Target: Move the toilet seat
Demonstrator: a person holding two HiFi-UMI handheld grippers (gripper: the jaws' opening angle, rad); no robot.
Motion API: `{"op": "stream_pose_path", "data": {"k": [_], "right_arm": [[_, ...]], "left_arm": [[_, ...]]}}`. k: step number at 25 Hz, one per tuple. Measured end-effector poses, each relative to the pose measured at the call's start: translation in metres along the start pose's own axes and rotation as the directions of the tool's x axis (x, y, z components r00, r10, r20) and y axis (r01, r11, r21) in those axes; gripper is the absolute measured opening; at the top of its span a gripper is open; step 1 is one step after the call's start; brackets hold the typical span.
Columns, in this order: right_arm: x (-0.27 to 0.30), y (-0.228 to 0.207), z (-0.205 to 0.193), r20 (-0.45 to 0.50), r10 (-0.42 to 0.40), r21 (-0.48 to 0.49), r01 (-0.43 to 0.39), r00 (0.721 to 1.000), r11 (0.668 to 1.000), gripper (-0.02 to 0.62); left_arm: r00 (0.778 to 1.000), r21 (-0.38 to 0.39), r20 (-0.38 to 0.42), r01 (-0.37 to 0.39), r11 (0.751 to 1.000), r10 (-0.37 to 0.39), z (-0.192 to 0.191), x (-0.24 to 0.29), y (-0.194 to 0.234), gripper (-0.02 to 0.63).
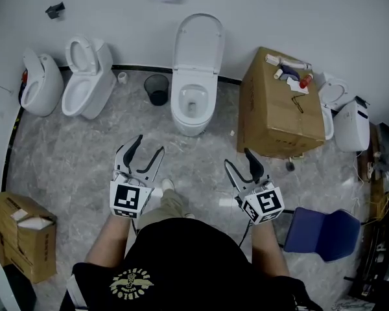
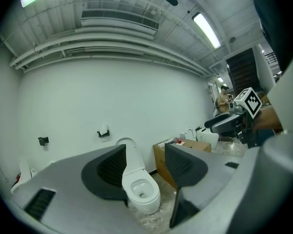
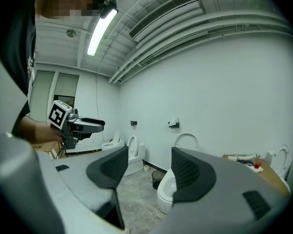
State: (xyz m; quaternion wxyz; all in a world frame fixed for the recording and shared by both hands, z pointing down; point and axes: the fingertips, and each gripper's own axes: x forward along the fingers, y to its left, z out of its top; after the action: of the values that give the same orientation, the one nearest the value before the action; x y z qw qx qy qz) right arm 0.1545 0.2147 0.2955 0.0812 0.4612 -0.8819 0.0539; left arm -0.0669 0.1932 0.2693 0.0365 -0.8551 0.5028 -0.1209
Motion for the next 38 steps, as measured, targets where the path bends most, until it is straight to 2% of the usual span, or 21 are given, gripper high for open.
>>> {"op": "stream_pose_path", "data": {"k": [17,27,38], "right_arm": [[0.117,-0.019,0.01,-0.053,0.062,0.009,-0.062,0.997,0.998,0.265],[0.18,-0.029,0.019,-0.09,0.065,0.0,-0.065,0.994,0.998,0.265],[0.239,-0.042,0.041,-0.066,0.003,-0.036,-0.005,0.998,0.999,0.265]], "left_arm": [[0.999,0.013,-0.01,-0.034,0.999,0.034,-0.006,0.087,0.087,0.253],[1.0,0.007,-0.017,0.013,1.0,-0.013,-0.014,0.136,0.129,0.253],[0.997,0.013,-0.005,0.074,0.997,-0.074,-0.023,0.177,0.173,0.253]]}}
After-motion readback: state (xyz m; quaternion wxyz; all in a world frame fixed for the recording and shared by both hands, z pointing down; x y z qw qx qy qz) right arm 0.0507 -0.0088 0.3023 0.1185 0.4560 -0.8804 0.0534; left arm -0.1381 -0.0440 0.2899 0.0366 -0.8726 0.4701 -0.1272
